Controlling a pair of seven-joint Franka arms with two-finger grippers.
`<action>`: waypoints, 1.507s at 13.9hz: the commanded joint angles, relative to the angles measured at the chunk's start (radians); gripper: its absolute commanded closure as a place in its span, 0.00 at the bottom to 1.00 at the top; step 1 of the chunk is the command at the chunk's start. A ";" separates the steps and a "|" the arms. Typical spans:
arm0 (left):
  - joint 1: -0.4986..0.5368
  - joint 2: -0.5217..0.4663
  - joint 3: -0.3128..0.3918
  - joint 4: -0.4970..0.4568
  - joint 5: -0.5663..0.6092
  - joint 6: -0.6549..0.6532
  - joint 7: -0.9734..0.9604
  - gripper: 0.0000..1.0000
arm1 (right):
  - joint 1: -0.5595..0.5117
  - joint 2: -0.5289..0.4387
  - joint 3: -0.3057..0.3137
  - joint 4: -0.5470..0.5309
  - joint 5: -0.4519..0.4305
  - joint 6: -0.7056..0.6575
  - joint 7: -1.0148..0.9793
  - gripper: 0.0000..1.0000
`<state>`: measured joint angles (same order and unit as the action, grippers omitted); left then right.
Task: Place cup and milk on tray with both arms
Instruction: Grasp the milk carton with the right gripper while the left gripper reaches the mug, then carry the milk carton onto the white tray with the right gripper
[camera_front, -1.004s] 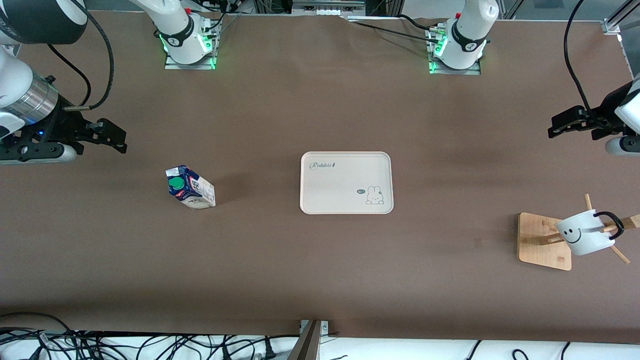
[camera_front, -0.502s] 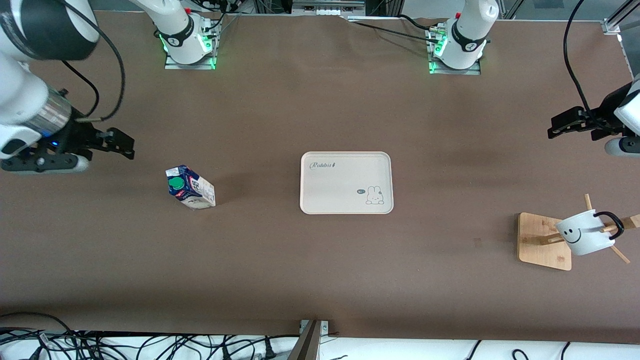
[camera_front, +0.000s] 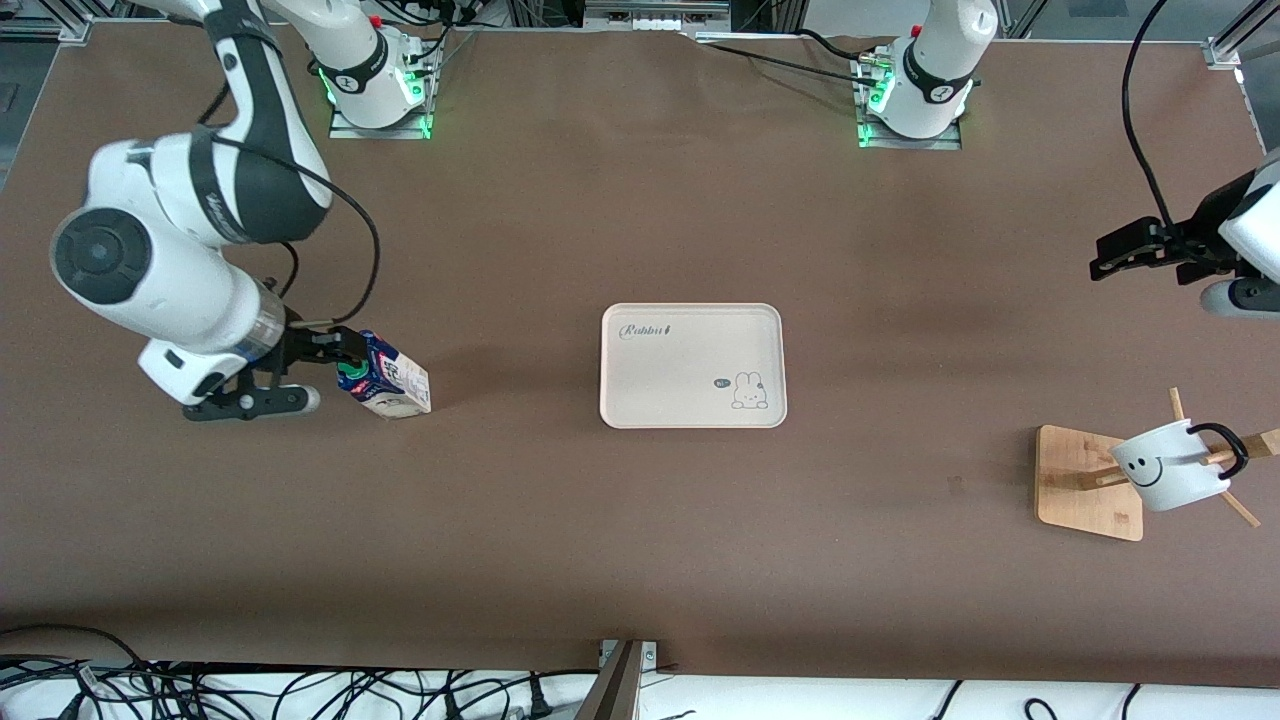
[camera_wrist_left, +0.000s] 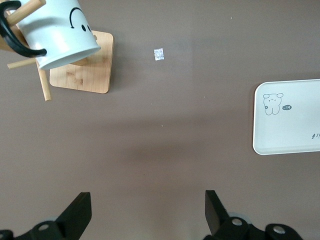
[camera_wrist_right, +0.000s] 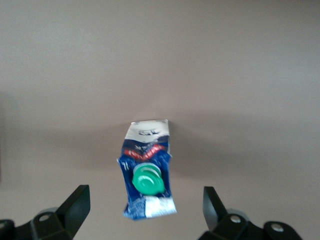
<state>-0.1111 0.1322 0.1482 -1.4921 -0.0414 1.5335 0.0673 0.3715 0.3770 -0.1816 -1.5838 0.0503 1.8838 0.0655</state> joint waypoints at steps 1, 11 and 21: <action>-0.001 0.047 -0.001 0.024 0.006 0.046 0.006 0.00 | 0.001 -0.012 0.002 -0.085 0.023 0.069 0.007 0.00; -0.007 0.032 -0.004 -0.253 -0.032 0.601 -0.011 0.00 | 0.003 -0.032 0.004 -0.240 0.026 0.143 -0.032 0.21; -0.004 -0.100 -0.002 -0.722 -0.094 1.282 -0.012 0.00 | 0.185 0.017 0.004 -0.015 0.186 0.038 0.196 0.66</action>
<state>-0.1124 0.1173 0.1455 -2.0874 -0.1216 2.7130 0.0576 0.4713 0.3639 -0.1739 -1.6772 0.2040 1.9519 0.1477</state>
